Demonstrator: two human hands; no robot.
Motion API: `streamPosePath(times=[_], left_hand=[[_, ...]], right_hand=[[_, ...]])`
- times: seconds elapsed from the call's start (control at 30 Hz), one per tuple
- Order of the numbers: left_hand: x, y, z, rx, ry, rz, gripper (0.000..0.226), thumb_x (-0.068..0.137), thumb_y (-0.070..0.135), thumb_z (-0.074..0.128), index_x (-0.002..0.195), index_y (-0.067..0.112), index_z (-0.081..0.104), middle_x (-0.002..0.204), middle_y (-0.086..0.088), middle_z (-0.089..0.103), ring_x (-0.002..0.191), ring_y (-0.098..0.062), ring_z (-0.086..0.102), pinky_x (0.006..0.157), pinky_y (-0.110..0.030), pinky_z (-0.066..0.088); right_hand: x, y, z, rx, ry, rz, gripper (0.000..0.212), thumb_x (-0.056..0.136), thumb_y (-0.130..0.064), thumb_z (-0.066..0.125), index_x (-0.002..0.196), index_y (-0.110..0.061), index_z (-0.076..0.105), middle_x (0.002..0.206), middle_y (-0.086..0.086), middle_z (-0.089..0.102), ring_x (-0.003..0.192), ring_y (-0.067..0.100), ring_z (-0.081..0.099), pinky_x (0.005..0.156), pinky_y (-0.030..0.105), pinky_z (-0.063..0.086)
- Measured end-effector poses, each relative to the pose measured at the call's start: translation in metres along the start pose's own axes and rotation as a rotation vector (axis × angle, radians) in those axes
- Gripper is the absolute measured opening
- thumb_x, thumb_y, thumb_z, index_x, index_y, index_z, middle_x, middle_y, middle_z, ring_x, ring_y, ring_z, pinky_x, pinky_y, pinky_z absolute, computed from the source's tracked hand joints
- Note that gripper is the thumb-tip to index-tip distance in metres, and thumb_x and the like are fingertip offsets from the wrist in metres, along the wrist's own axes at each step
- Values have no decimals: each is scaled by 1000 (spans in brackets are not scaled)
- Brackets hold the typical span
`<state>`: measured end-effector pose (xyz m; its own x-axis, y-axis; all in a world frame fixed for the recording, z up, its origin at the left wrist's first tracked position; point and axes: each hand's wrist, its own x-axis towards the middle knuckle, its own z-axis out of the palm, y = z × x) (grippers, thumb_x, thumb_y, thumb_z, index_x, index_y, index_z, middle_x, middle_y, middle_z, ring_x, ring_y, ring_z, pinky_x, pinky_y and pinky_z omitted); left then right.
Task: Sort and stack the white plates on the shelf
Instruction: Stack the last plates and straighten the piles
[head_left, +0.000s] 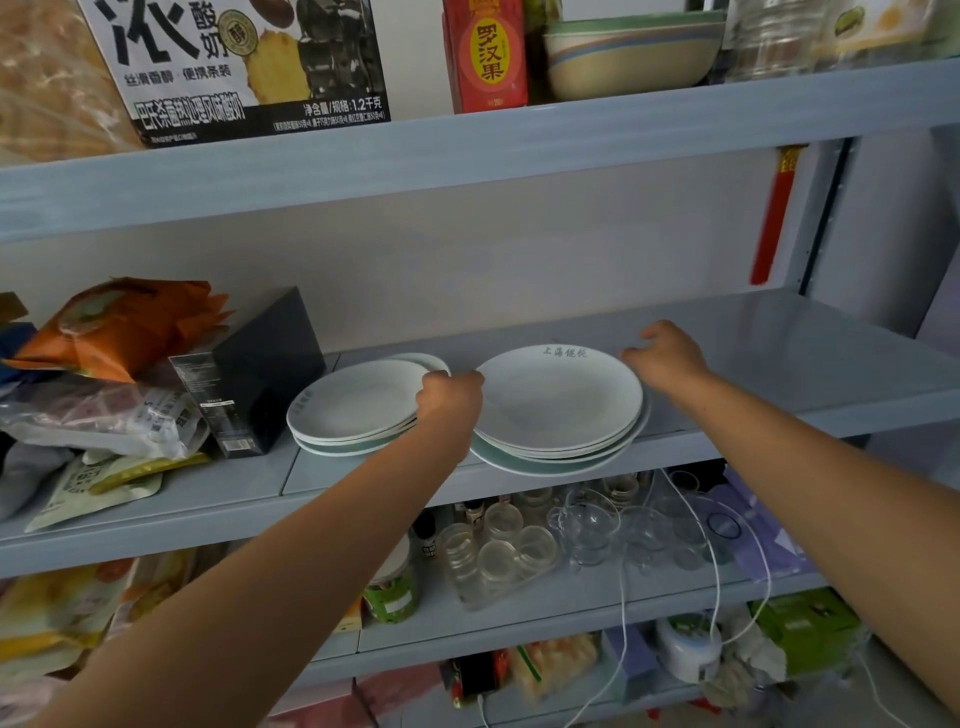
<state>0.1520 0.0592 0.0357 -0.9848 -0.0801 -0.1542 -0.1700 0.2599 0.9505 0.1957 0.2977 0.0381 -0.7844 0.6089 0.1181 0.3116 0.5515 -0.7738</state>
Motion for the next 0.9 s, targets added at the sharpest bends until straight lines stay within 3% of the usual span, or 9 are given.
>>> streamPosePath(times=[0.13,0.3,0.37,0.53,0.67,0.77,0.9], left_hand=[[-5,5,7,-12,-38,-83,65,83,37,58,139,10,40,133,-13,50,114,-35,54,99,-47,47],[0,6,10,-82,-108,-95,55,85,30,57,133,5,49,123,-11,57,107,-33,57,93,-41,48],[1,4,14,-139,-144,-136,43,91,27,55,128,6,52,112,-10,58,100,-30,56,92,-41,48],[0,2,20,-198,-172,-221,46,93,32,54,133,9,50,121,-13,62,105,-32,61,82,-37,49],[-2,5,23,-283,-206,-241,29,96,28,54,119,12,51,94,-9,61,78,-27,59,78,-35,49],[3,3,25,-292,-212,-232,36,93,30,58,124,13,51,94,-7,60,80,-26,59,85,-36,51],[10,0,26,-258,-217,-208,42,93,32,58,128,10,52,107,-9,61,95,-29,60,88,-36,51]], right_hand=[[1,-2,7,-14,-59,-17,60,90,-30,63,139,-2,43,145,18,45,131,36,45,103,38,38],[3,-2,16,77,-135,20,67,94,-33,57,147,-3,32,154,15,35,139,33,37,108,37,34],[5,0,19,132,-155,47,64,95,-30,56,145,2,33,151,17,38,136,34,40,106,38,36],[8,2,20,274,-216,153,59,93,-34,59,136,5,47,137,18,54,121,34,55,93,36,43],[11,3,20,320,-279,225,52,93,-37,56,129,0,53,120,14,64,104,31,63,87,38,49],[11,5,22,322,-257,215,45,95,-32,55,126,0,53,112,15,64,96,30,62,85,38,49],[7,6,21,328,-227,220,50,95,-35,54,130,1,49,124,17,62,108,33,61,94,41,48]])
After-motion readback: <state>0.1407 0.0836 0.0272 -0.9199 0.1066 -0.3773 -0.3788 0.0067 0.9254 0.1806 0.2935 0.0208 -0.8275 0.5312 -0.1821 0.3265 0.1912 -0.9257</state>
